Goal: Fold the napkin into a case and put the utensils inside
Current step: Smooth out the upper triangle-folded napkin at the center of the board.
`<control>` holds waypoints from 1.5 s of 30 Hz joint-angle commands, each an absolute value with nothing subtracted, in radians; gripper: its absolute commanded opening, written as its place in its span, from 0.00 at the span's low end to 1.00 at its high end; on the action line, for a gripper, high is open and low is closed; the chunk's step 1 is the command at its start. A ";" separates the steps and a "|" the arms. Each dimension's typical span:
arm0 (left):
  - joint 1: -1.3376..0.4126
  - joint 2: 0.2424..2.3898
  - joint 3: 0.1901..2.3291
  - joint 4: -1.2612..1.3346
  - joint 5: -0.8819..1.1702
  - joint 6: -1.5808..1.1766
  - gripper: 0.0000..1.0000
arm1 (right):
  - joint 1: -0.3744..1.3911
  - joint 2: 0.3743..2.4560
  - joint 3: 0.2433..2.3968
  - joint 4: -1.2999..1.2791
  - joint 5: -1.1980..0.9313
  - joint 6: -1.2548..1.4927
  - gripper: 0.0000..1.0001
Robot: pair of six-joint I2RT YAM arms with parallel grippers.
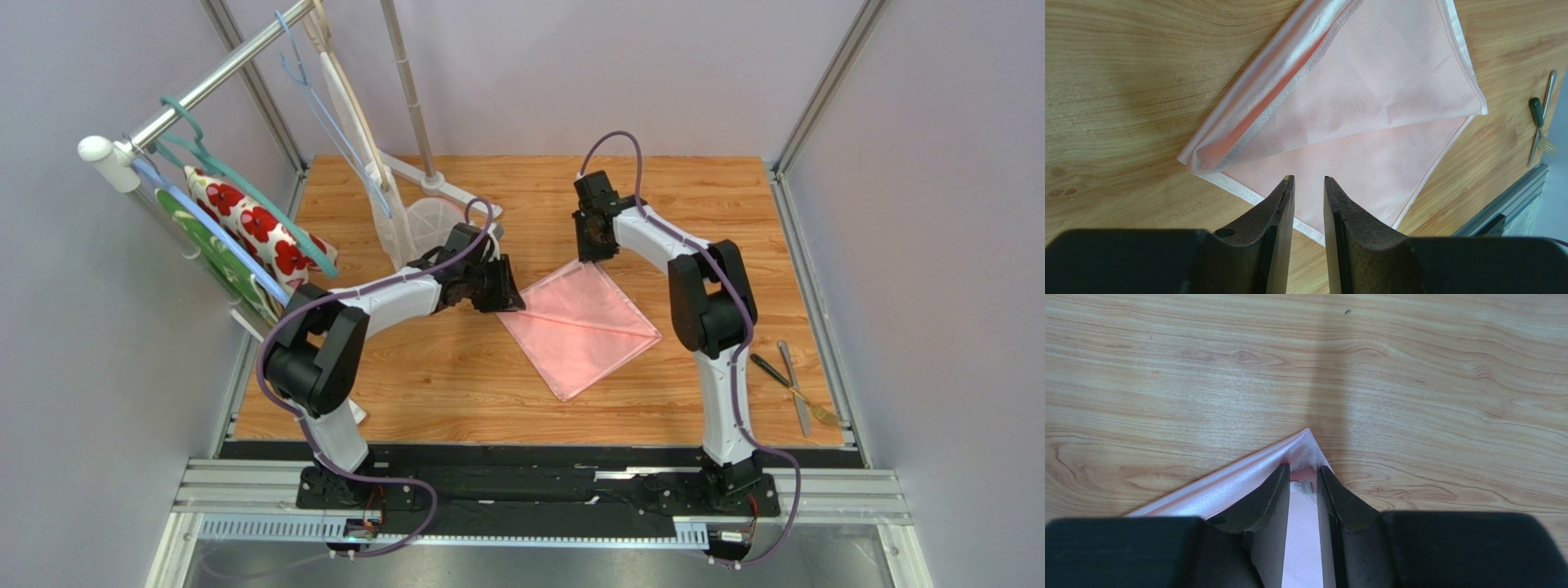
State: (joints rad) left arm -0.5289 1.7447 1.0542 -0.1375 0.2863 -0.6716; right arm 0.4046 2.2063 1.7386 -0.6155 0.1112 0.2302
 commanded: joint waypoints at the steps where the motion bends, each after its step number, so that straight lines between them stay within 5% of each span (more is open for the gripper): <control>1: -0.528 1.736 1.077 -0.118 0.295 -0.676 0.33 | 0.410 2.212 1.775 -0.607 0.097 0.219 0.26; 9: -0.528 1.749 1.083 -0.113 0.288 -0.677 0.33 | 0.423 2.200 1.793 -0.600 0.094 0.206 0.00; 45: -0.483 1.930 1.236 -0.130 0.253 -0.693 0.33 | 0.397 2.253 1.832 -0.537 0.049 0.176 0.00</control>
State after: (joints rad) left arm -0.5007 1.9186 1.2037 -0.1383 0.2745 -0.6945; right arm 0.4068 2.2398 1.8004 -0.5823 0.0658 0.1852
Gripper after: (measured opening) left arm 0.329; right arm 0.009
